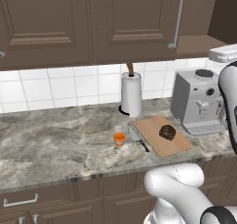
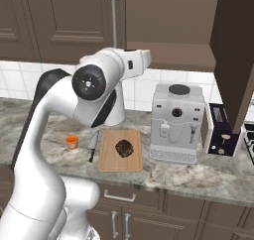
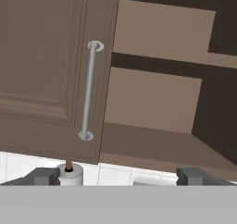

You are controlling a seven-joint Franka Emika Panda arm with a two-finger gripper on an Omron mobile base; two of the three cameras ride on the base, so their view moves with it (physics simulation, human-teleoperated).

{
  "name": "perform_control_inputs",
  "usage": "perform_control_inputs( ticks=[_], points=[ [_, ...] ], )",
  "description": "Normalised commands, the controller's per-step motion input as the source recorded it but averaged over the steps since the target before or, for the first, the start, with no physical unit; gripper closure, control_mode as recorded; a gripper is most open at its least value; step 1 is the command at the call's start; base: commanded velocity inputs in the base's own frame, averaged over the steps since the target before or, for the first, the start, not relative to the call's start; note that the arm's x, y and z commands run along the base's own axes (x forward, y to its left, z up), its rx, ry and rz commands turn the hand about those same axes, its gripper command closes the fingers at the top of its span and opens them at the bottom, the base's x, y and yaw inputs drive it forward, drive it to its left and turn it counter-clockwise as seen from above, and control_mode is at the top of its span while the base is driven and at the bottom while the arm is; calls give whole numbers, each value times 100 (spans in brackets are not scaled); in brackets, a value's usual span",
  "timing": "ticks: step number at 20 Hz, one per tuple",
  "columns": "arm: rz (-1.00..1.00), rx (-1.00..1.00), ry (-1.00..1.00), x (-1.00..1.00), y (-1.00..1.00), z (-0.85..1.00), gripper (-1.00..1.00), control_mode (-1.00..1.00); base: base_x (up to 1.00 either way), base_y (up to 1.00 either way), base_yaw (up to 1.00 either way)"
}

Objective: Pick the bread, place it on the cutting board, pick the jam, place it on the counter, and close the cabinet.

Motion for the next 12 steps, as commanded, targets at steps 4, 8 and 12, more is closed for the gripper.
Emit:
perform_control_inputs(
  ticks=[4,8,12],
  points=[
    [0,0,0,-54,-28,0,-100,-100,0,0,0],
    [0,0,0,-57,-25,0,-100,-100,0,0,0],
    [0,0,0,-55,-22,0,-100,-100,0,0,0]
  ],
)
